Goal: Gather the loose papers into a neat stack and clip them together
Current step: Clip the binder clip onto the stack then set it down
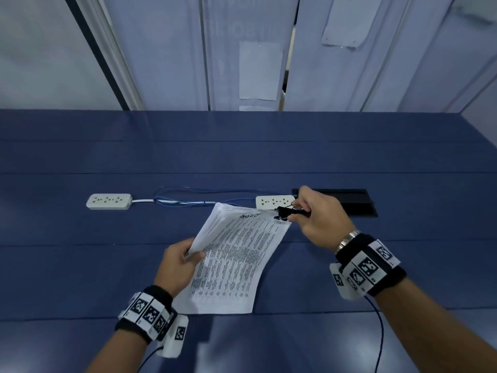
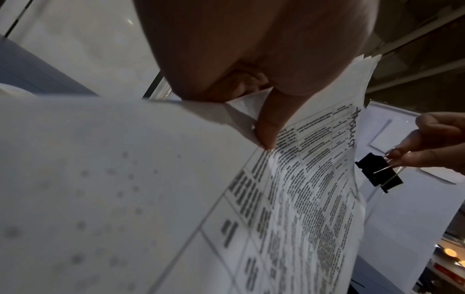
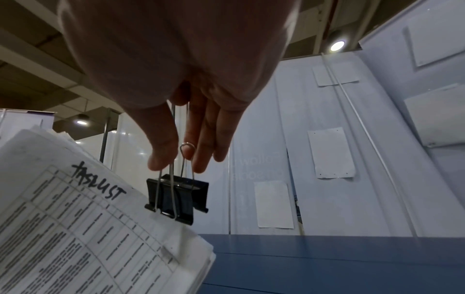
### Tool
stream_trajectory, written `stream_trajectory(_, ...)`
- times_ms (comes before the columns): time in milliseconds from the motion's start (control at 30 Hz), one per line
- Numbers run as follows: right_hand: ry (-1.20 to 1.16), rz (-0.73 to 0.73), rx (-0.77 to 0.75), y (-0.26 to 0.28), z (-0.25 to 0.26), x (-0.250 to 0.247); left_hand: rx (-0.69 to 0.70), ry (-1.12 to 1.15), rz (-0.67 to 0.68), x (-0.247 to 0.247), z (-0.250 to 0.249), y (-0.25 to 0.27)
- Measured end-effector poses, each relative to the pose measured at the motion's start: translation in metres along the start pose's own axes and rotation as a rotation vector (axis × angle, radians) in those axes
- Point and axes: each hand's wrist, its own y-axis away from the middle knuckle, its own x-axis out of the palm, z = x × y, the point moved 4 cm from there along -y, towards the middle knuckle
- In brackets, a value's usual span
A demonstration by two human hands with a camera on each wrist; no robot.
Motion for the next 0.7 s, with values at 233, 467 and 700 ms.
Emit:
stream_trajectory(233,0.065,0.013,-0.091,-0.003,0.015,0.005,0.043,0.012,0.002,-0.009,-0.004,0.005)
stream_trajectory(467,-0.057,0.034,-0.075,-0.008,0.022,0.007,0.013,0.013,0.052,-0.009,-0.001,0.006)
stream_trajectory(700,-0.229,0.142,0.012,-0.025,0.033,0.002,-0.064,0.090,0.154,-0.001,0.001,0.006)
